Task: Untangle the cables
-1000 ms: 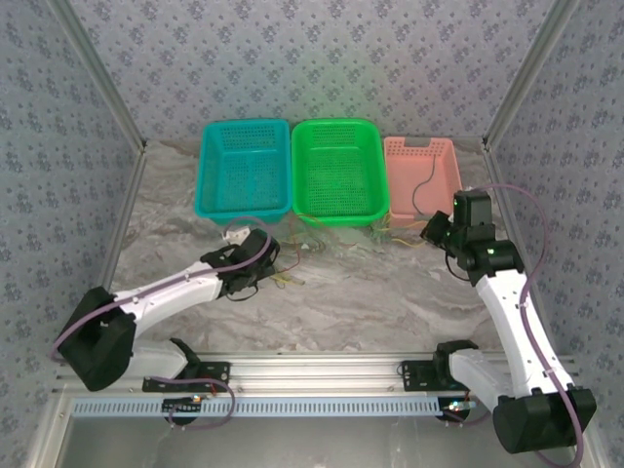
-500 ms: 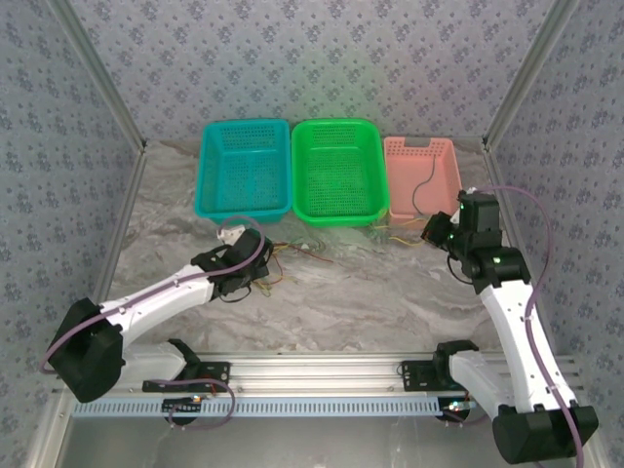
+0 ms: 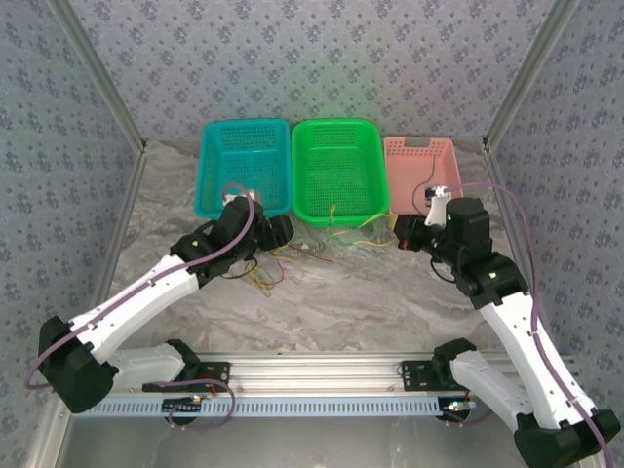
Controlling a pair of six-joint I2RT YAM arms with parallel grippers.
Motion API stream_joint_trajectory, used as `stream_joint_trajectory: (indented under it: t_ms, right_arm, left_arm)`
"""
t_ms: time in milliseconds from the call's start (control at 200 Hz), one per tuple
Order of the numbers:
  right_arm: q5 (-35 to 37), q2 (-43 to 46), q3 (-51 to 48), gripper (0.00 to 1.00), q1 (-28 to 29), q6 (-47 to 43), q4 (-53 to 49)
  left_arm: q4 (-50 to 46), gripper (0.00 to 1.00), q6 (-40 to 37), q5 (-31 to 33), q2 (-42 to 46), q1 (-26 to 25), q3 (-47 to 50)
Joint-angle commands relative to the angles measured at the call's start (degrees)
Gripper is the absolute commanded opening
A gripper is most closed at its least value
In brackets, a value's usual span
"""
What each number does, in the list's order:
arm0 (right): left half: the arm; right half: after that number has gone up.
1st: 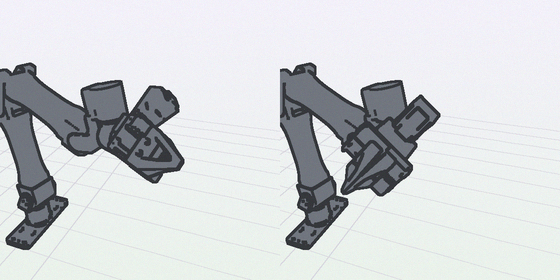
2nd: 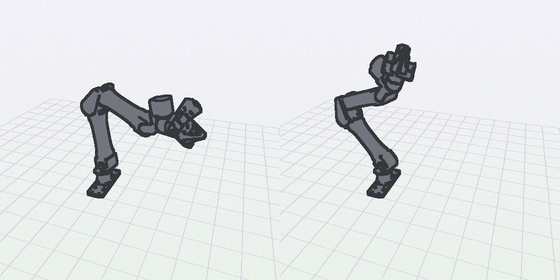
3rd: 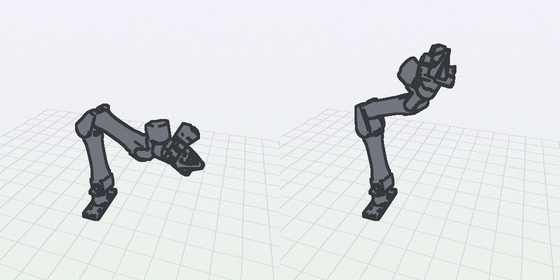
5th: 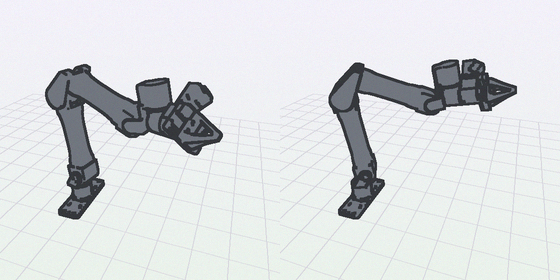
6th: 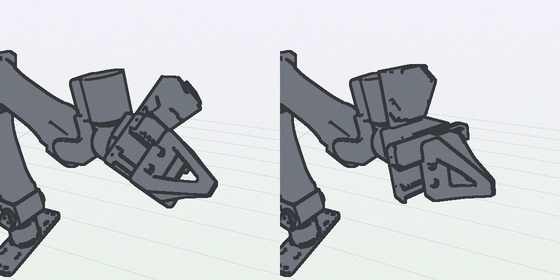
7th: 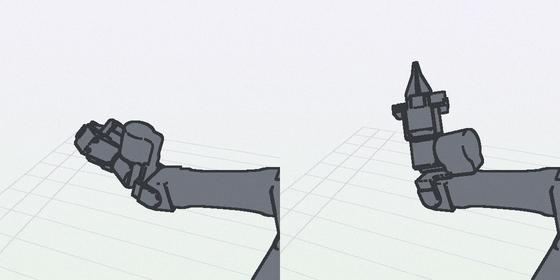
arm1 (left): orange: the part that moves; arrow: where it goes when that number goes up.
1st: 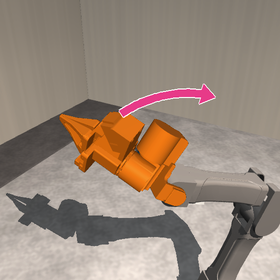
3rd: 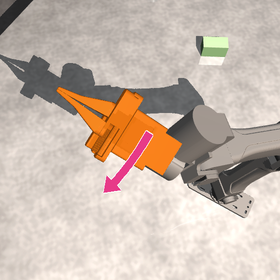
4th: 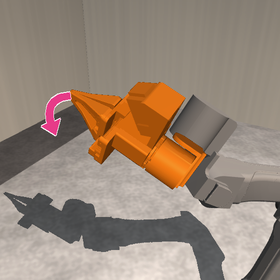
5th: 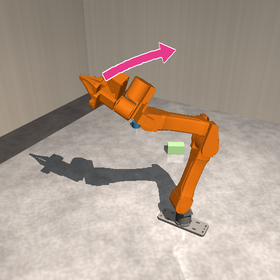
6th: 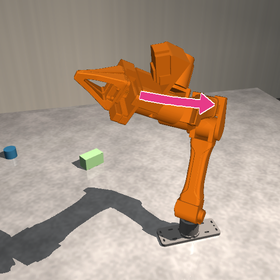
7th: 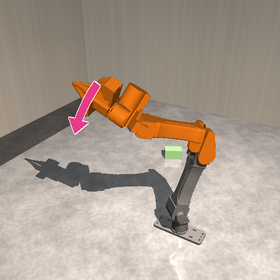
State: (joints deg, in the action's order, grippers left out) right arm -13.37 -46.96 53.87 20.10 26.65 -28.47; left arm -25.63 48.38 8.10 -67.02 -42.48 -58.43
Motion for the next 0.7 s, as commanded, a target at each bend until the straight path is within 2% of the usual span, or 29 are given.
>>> stream_joint_trajectory:
  t_ms: [0, 210, 365, 590, 695]
  right_arm:
    - [-1.5, 0.1, -1.3, 0.0, 2.7, -5.3, 5.3]
    - [1.6, -2.6, -0.6, 0.0, 7.5, -9.4, 6.4]
    - [3.5, -3.8, -0.3, 0.0, 10.1, -10.4, 6.6]
    - [4.9, -4.0, -0.8, 0.0, 12.0, -11.0, 6.5]
    - [5.0, -3.7, -0.9, 0.0, 12.3, -11.1, 6.4]
  left_arm:
    - [-1.4, 0.78, -0.7, -5.9, -3.3, 0.2, -4.6]
    - [0.1, 0.73, 1.6, -12.1, -9.4, -0.1, -9.1]
    - [-0.7, 0.65, 1.9, -12.8, -13.4, -1.0, -10.9]
    - [-0.4, 0.5, 2.4, -12.4, -15.6, -1.0, -10.7]
    - [-0.7, 0.37, 2.7, -11.4, -15.9, -1.1, -10.4]
